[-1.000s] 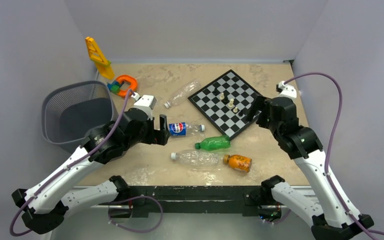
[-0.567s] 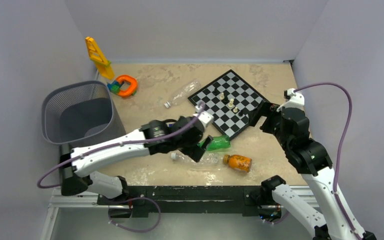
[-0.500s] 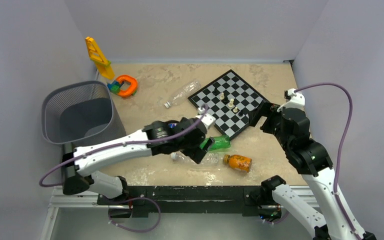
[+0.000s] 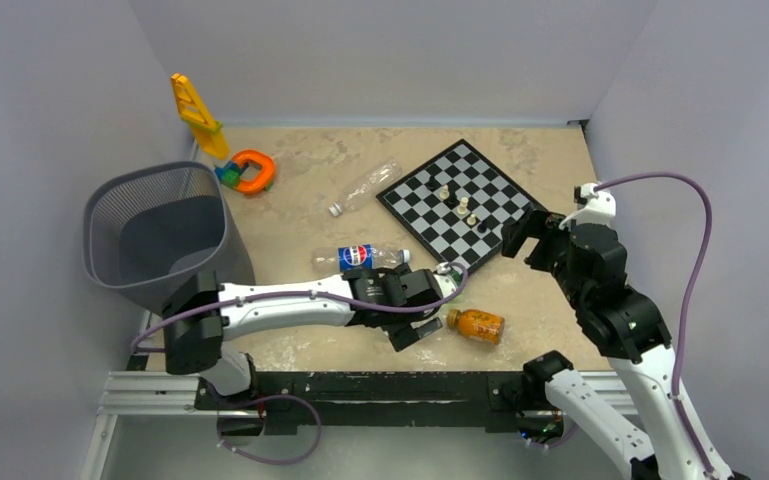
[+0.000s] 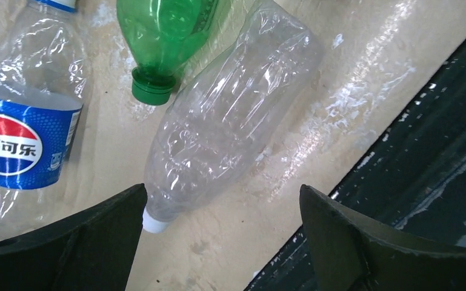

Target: Put the plastic bottles in the bin

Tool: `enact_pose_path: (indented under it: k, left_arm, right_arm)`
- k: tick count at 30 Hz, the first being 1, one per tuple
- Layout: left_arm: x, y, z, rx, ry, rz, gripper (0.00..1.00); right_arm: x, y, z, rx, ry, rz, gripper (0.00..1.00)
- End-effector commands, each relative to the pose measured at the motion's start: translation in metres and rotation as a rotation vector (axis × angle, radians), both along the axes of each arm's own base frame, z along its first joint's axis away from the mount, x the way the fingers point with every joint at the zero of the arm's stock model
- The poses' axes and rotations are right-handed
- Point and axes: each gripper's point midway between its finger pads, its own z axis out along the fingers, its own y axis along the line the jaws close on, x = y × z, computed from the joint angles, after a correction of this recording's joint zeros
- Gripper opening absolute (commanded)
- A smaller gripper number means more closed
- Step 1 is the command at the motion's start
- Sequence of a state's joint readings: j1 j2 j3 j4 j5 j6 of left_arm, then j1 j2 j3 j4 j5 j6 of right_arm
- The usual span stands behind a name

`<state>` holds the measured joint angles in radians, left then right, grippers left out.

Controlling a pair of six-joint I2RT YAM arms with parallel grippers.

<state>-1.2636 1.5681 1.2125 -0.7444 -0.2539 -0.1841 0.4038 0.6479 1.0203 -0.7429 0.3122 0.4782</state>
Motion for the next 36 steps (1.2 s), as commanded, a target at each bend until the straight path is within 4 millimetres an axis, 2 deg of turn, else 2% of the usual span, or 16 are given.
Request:
enact_pose_path:
  k: [1, 10, 15, 18, 20, 21, 25, 30, 33, 36]
  left_arm:
    - [0.012, -0.009, -0.023, 0.057, -0.040, -0.053, 1.00]
    - [0.019, -0.018, -0.060, 0.083, -0.042, -0.021, 1.00]
    - [0.022, -0.016, -0.076, 0.135, -0.039, 0.000, 0.99]
    - [0.025, -0.012, -0.080, 0.152, -0.051, 0.017, 0.94]
    - [0.026, -0.010, -0.079, 0.157, -0.055, 0.025, 0.87]
    - [0.026, -0.008, -0.078, 0.161, -0.057, 0.031, 0.80]
    - [0.025, -0.002, -0.064, 0.144, -0.063, 0.054, 0.62]
    - [0.016, 0.010, -0.037, 0.129, -0.040, 0.066, 0.46]
    - [0.009, 0.021, -0.008, 0.102, -0.028, 0.071, 0.38]
    - [0.011, 0.036, 0.030, 0.038, -0.050, 0.114, 0.37]
  right_arm:
    - [-0.001, 0.004, 0.001, -0.007, -0.014, 0.035, 0.99]
    - [-0.006, 0.005, -0.004, -0.014, 0.002, 0.054, 0.98]
    - [-0.004, 0.006, -0.010, -0.019, 0.021, 0.057, 0.98]
    - [-0.003, 0.008, -0.011, -0.014, 0.022, 0.060, 0.98]
    - [-0.002, 0.009, -0.010, -0.012, 0.020, 0.061, 0.98]
    - [-0.002, 0.009, -0.009, -0.011, 0.019, 0.060, 0.98]
    - [0.000, 0.010, -0.007, -0.009, 0.015, 0.060, 0.98]
    - [0.003, 0.011, -0.007, -0.008, 0.017, 0.061, 0.98]
    - [0.005, 0.013, -0.008, -0.006, 0.022, 0.065, 0.98]
    - [0.006, 0.015, -0.006, -0.001, 0.019, 0.072, 0.98]
